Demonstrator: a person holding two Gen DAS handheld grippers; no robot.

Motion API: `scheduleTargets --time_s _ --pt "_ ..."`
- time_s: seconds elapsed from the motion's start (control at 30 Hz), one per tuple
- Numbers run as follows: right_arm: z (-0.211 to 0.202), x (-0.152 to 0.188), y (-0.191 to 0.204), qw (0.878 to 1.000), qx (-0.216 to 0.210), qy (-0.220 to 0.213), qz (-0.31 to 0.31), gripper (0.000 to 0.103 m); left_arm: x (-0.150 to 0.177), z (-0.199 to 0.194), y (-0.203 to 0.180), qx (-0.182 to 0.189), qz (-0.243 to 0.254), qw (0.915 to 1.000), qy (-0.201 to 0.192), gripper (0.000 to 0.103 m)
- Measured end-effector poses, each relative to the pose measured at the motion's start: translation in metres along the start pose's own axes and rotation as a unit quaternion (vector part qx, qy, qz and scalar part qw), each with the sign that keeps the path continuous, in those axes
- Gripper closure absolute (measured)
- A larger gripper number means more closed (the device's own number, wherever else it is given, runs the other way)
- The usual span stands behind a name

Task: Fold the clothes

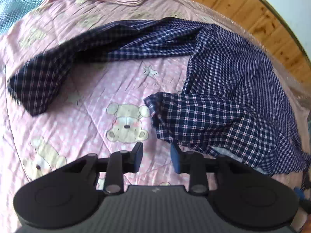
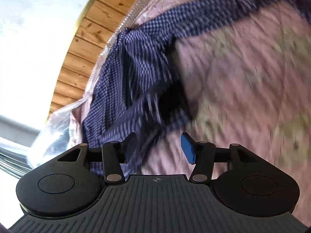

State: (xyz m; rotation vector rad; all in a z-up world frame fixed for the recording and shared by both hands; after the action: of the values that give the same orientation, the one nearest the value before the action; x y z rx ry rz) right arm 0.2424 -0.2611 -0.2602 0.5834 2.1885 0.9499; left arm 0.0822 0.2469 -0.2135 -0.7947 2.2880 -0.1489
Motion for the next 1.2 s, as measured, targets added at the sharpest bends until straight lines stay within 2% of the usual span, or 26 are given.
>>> scheduleTargets --time_s 0.03,0.1,0.13,0.23,0.27,0.33,0.37,0.4,0.47,0.57,0.67,0.77,0.87,0.93,0.97,1.0,1.03,1.07,1.1,1.17,1.2 --pt "0.001 0.005 0.000 1.000 -0.009 0.001 0.008 0.047 0.000 -0.001 0.001 -0.001 -0.009 1.0000 -0.004 0.063" --pt "0.007 0.014 -0.001 0.999 -0.025 0.005 0.021 0.033 -0.002 0.001 0.004 -0.001 -0.027 0.9995 -0.015 0.052" --pt "0.013 0.015 0.000 0.999 -0.031 0.005 0.027 0.030 -0.005 0.006 0.002 0.003 -0.040 0.9990 -0.021 0.049" --pt "0.044 0.015 0.007 0.998 -0.049 0.004 0.042 0.031 -0.012 0.018 -0.011 0.008 -0.054 0.9980 -0.031 0.049" --pt "0.054 0.015 0.009 0.997 -0.055 0.003 0.047 0.037 -0.014 0.022 -0.015 0.010 -0.055 0.9979 -0.034 0.049" --pt "0.074 0.016 0.013 0.997 -0.060 0.008 0.053 0.060 -0.016 0.031 -0.023 0.006 -0.048 0.9983 -0.033 0.064" --pt "0.083 0.019 0.014 0.997 -0.054 0.018 0.053 0.088 -0.017 0.035 -0.023 -0.002 -0.042 0.9987 -0.029 0.099" --pt "0.085 0.020 0.017 0.998 -0.048 0.020 0.039 0.103 -0.018 0.035 -0.024 -0.003 -0.042 0.9987 -0.028 0.101" --pt "0.076 0.021 0.027 0.999 -0.044 0.015 0.009 0.103 -0.024 0.017 -0.027 0.002 -0.038 0.9984 -0.042 0.101" --pt "0.037 0.017 0.047 0.998 -0.070 0.002 0.006 0.103 -0.036 -0.028 -0.025 0.034 -0.053 0.9965 -0.056 0.101" --pt "-0.016 0.016 0.057 0.996 -0.085 0.007 0.019 0.103 -0.029 -0.074 -0.019 0.061 -0.054 0.9962 -0.031 0.101" --pt "-0.056 0.036 0.039 0.997 -0.052 0.056 0.032 0.103 0.003 -0.099 -0.001 0.042 -0.032 0.9985 0.016 0.101" --pt "-0.072 0.073 0.004 0.994 0.002 0.110 0.020 0.102 0.050 -0.091 0.027 -0.019 -0.004 0.9979 0.062 0.101" --pt "-0.069 0.097 -0.021 0.990 0.034 0.137 0.002 0.087 0.076 -0.074 0.048 -0.066 0.003 0.9946 0.079 0.101" --pt "-0.067 0.108 -0.033 0.988 0.049 0.149 -0.008 0.079 0.080 -0.071 0.053 -0.066 -0.010 0.9951 0.073 0.099" --pt "-0.069 0.108 -0.041 0.988 0.059 0.143 -0.016 0.078 0.077 -0.073 0.054 -0.056 -0.022 0.9968 0.053 0.097" --pt "-0.072 0.103 -0.046 0.989 0.066 0.128 -0.023 0.078 0.073 -0.077 0.053 -0.055 -0.020 0.9975 0.040 0.094" --pt "-0.076 0.098 -0.051 0.990 0.073 0.112 -0.031 0.077 0.069 -0.081 0.053 -0.054 -0.018 0.9980 0.028 0.085" --pt "-0.081 0.088 -0.052 0.993 0.074 0.088 -0.037 0.071 0.064 -0.086 0.053 -0.053 -0.017 0.9983 0.015 0.069" --pt "-0.091 0.063 -0.051 0.996 0.069 0.031 -0.056 0.058 0.053 -0.091 0.049 -0.051 -0.001 0.9986 -0.014 0.053" --pt "-0.091 0.053 -0.050 0.995 0.067 0.008 -0.074 0.055 0.048 -0.093 0.048 -0.051 0.007 0.9983 -0.028 0.049"
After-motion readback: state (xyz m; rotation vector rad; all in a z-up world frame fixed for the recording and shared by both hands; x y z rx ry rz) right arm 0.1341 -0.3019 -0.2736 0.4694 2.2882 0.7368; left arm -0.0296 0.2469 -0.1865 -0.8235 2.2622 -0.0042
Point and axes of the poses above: each gripper's, at about its wrist camera, not at the fingertips, and z roughly the way its jaws point, y to its left, x to its underside, the point moved 10 cm from there along z, roughly the way its jaws point, and after that the axes turned 15 degrees about -y, right-handed, at the moved point
